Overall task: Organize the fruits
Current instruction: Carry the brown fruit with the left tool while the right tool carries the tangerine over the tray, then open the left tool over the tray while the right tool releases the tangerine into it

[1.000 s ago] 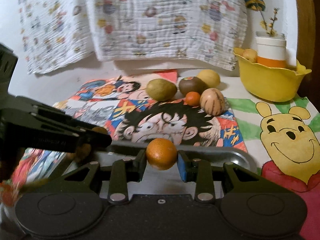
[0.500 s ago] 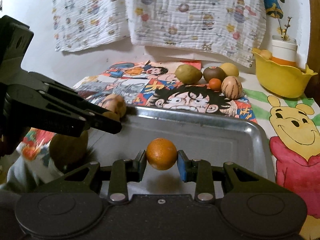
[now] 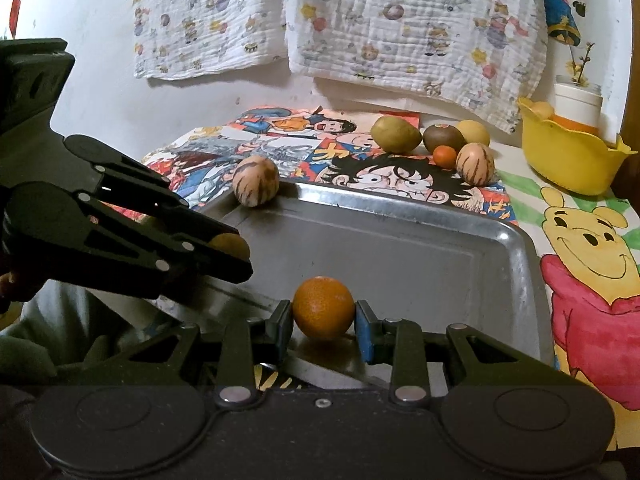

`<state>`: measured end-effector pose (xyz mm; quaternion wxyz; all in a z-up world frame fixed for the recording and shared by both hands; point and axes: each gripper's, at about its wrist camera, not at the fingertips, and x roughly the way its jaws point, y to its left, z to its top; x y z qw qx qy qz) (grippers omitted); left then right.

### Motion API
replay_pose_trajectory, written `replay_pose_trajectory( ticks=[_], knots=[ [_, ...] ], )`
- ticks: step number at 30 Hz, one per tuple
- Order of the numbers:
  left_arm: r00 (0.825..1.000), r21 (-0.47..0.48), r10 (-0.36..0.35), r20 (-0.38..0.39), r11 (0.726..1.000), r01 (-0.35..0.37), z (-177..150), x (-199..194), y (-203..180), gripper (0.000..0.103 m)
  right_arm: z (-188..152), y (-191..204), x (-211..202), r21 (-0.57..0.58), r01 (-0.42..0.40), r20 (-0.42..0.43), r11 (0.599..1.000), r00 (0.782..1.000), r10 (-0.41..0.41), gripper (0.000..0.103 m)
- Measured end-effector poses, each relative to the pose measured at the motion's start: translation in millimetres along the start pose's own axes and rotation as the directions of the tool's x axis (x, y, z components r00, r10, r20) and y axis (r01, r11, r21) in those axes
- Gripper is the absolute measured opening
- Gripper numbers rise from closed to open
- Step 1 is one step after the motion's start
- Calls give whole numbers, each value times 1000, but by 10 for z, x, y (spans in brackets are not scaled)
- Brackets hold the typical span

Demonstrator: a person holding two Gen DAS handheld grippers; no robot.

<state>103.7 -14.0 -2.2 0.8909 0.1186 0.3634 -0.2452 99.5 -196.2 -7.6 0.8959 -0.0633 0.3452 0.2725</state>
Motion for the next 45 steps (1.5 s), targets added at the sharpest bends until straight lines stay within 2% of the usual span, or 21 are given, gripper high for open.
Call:
replay_pose_trajectory(
  ticks=[15,22,23,24,27,31,36,40,41,45],
  knots=[
    [1000,38,14,-8,999,-14,-52,17,-109,29,-27,-26,-9,11,-7,3,1000,1000,7,36],
    [1000,44,21,-12,999,-20,-62,10,-121,30,-42,-61,-52,28,-5,7,1000,1000,5,40],
    [1000,44,20,-10,999,-19,-59,12,-122,35,-43,-63,-64,28,-3,9,1000,1000,3,41],
    [1000,45,20,-7,999,-19,-61,3,-123,44,-43,-68,-82,29,-1,11,1000,1000,0,44],
    [1000,44,28,13,999,-29,-63,-58,-134,61,-44,-88,-138,43,8,24,999,1000,-9,55],
    [997,42,55,45,997,-57,-86,-178,-143,68,-35,-116,-234,70,20,52,997,998,-23,68],
    [992,22,100,81,995,-102,-123,-371,-128,88,-28,-160,-337,84,31,71,996,997,-37,84],
    [984,9,147,104,989,-149,-162,-511,-97,98,-30,-175,-364,81,30,71,996,997,-36,99],
    [981,3,164,104,986,-166,-177,-540,-85,102,-31,-172,-365,80,30,73,996,997,-35,101],
    [973,-21,215,88,977,-214,-252,-631,-30,102,-22,-153,-388,65,40,78,997,996,-45,102]
  ],
)
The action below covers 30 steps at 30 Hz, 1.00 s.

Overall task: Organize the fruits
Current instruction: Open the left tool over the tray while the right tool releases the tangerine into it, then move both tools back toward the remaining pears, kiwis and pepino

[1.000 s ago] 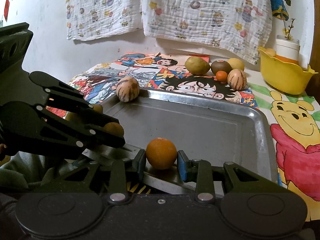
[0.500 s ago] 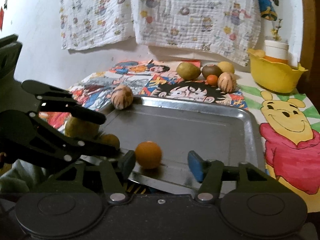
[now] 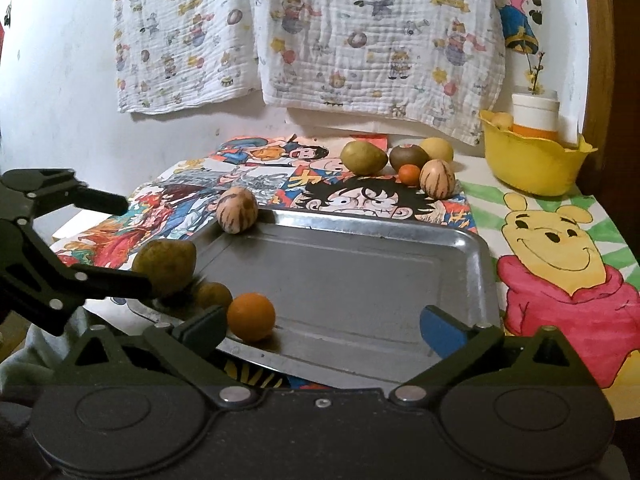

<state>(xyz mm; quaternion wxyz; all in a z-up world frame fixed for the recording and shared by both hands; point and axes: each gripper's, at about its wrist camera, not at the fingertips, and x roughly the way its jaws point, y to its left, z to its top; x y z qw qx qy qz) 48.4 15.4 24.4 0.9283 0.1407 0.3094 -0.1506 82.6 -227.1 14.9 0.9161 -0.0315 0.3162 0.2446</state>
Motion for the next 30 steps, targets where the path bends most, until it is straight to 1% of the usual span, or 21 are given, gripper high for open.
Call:
replay_pose_trajectory(
  ticks=[4,9,18,23,30],
  knots=[
    [999,-18,33,-14,999,-33,-77,-60,79,102,9,11,6,-8,5,2,1000,1000,-5,102],
    [996,-8,81,-44,997,-81,-143,-88,187,102,27,4,34,-15,11,-5,1000,1000,-11,102],
    [987,24,121,-105,993,-119,-207,-74,365,102,101,-85,113,-46,65,-16,997,998,-66,102],
    [979,43,163,-120,986,-159,-151,-35,495,102,182,-179,199,-55,103,-12,993,995,-104,102],
    [965,82,217,-147,975,-207,42,74,690,102,369,-298,397,-95,135,0,986,991,-136,102]
  ],
)
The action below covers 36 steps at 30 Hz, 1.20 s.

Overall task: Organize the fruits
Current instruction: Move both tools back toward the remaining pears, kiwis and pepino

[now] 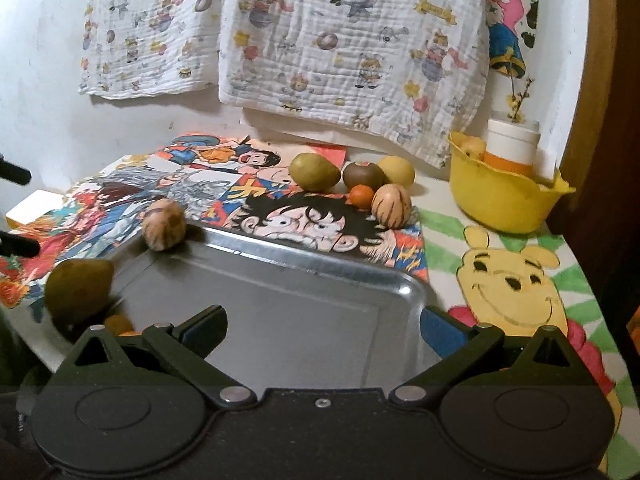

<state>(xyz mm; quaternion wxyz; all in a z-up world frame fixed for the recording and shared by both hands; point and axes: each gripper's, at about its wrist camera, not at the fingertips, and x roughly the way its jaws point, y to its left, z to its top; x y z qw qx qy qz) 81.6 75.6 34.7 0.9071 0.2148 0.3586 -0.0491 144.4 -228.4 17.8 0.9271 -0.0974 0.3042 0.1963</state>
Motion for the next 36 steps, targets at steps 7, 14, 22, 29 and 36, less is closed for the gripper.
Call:
replay_pose_trajectory(
  ticks=[7,14,22,29,36],
  knots=[
    [1000,57,25,18,998,-26,341,155,49,102,196,-168,238,0,12,8,1000,1000,-12,102],
    [998,88,-30,64,996,24,724,434,32,102,368,-293,464,6,25,-9,1000,1000,-24,102],
    [989,51,-139,49,989,137,1034,1000,13,102,481,-333,753,-16,14,-40,1000,999,-14,102],
    [981,25,-182,68,983,181,1382,1458,32,102,687,-426,1040,-36,20,-56,999,998,-22,102],
    [971,2,-219,94,976,220,1689,1964,-6,102,861,-593,1419,-13,47,-54,999,997,-48,102]
  ],
)
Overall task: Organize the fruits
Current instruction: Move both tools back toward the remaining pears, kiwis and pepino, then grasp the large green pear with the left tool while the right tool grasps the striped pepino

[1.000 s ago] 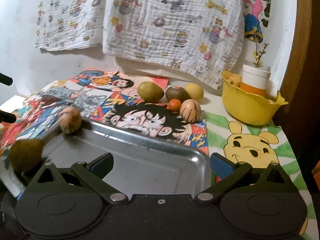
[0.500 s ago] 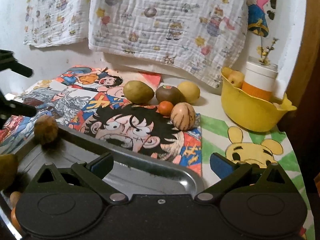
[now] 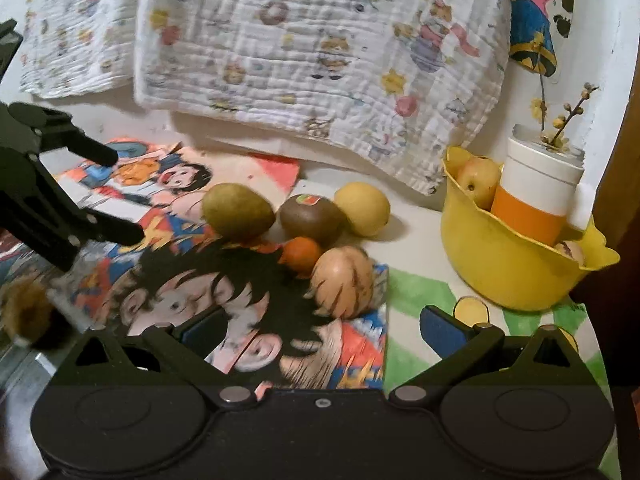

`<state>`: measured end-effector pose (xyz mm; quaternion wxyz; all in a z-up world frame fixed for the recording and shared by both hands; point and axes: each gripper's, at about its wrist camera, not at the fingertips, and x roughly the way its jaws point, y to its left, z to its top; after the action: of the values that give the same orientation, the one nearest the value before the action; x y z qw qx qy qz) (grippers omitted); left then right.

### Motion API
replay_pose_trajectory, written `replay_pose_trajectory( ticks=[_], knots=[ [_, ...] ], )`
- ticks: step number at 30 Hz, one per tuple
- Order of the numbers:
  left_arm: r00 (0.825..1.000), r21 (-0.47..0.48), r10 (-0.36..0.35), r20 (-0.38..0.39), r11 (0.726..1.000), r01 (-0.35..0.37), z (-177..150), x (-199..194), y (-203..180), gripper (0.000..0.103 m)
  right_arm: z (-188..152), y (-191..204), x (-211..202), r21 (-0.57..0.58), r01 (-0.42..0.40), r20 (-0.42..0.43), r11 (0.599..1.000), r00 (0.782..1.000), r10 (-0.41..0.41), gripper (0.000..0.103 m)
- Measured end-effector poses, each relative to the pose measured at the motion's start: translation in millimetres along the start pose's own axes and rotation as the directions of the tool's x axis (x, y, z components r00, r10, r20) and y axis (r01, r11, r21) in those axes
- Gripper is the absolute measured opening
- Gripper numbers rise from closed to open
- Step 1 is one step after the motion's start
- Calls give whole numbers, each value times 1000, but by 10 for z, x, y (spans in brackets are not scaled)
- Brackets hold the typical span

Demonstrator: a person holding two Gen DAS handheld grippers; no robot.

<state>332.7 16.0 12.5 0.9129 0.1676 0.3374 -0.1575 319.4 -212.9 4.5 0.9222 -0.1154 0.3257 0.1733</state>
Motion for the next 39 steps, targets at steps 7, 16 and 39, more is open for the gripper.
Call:
replay_pose_trajectory(
  ticks=[7,16,39],
  knots=[
    [999,-14,-50,7,999,50,141,510,42,102,113,-143,397,8,-26,-47,1000,999,26,96],
    [997,125,-82,18,989,79,215,825,-24,100,120,-189,667,-19,-19,-90,1000,996,17,82],
    [986,36,-166,-15,985,167,245,917,-30,59,128,-164,822,-6,-31,-92,1000,995,30,52]
  ],
)
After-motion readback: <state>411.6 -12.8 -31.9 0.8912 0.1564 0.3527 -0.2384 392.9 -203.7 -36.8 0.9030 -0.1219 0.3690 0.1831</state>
